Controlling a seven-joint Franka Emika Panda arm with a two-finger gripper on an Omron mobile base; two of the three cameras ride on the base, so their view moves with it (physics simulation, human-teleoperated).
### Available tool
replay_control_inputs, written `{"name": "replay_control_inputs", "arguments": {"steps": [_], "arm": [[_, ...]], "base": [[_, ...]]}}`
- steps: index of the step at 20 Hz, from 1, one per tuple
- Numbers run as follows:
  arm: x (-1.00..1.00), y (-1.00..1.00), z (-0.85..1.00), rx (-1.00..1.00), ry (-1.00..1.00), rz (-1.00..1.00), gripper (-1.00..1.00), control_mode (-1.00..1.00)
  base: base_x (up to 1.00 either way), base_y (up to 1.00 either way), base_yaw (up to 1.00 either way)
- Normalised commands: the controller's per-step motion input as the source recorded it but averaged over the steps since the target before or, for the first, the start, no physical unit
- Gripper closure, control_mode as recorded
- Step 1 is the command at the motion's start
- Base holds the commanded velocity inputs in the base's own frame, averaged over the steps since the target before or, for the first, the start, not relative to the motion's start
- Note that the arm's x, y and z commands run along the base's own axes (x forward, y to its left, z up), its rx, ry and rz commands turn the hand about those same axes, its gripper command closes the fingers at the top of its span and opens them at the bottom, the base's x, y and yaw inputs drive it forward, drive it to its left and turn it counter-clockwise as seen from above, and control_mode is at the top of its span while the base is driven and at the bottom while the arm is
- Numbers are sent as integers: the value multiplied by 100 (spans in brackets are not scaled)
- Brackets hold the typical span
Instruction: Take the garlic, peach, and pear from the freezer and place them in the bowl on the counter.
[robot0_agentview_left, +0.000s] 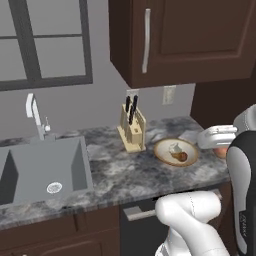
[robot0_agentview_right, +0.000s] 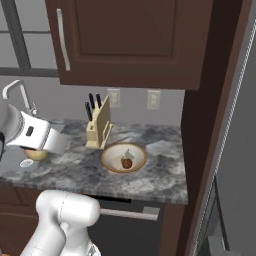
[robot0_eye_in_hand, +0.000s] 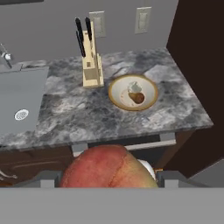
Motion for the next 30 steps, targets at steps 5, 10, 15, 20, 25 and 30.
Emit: {"name": "replay_control_inputs", "arguments": {"steps": [5, 10, 15, 20, 25, 30], "arm": [[0, 0, 0, 0, 0, 0, 100, 100], [0, 0, 0, 0, 0, 0, 100, 100], [0, 0, 0, 0, 0, 0, 100, 100], [0, 0, 0, 0, 0, 0, 100, 100], [22, 0, -5, 0, 6, 0, 100, -100], [53, -10, -42, 0, 22, 1, 100, -100]], "base": [[14, -33, 1], [31, -35, 0], [48, -21, 1], [52, -3, 4], [19, 0, 1], [0, 0, 0]]}}
